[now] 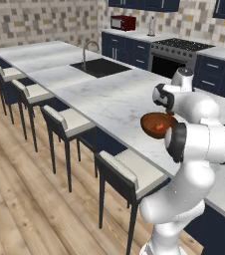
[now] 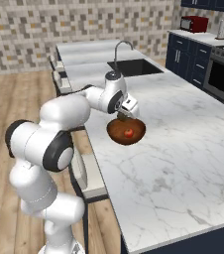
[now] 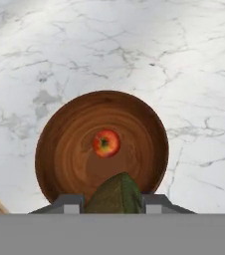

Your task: Retrieve the apple and kiwi from the fridge and place them into the bowl on the dining table.

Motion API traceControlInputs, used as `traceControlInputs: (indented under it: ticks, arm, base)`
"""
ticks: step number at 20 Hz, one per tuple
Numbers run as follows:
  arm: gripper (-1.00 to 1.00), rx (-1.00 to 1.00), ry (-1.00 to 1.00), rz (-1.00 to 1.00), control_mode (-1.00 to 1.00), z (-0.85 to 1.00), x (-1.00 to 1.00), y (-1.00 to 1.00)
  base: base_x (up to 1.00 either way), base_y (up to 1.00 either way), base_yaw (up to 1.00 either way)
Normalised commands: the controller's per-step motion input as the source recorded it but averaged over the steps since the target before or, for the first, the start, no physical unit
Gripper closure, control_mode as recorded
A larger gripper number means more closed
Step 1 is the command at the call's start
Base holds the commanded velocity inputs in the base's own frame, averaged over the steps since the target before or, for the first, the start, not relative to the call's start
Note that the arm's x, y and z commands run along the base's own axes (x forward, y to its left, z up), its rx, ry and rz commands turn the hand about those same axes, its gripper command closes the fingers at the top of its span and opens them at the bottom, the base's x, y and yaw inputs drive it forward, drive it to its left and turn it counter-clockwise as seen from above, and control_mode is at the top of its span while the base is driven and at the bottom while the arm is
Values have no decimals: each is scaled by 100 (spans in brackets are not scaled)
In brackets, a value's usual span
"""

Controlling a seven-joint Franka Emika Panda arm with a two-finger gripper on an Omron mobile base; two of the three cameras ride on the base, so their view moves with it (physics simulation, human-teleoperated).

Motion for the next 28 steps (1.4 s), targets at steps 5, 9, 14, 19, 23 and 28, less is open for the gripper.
traceControlInputs:
  ticks: [5, 9, 14, 19, 23, 28]
  arm:
    - [100, 0, 4, 0, -100, -40, 55, -4]
    - [100, 0, 2, 0, -100, -46, 55, -1]
    - [100, 0, 5, -1, -100, -52, 26, -13]
    - [100, 0, 4, -2, -100, -50, 10, -7]
    - [-100, 0, 2, -5, -100, -31, 19, 0]
    - [-100, 0, 3, -9, -100, 4, 0, 0]
  base:
    - [0, 0, 0]
    - [0, 0, 0]
    - [0, 0, 0]
    - [0, 0, 0]
    - [0, 0, 0]
    - [0, 0, 0]
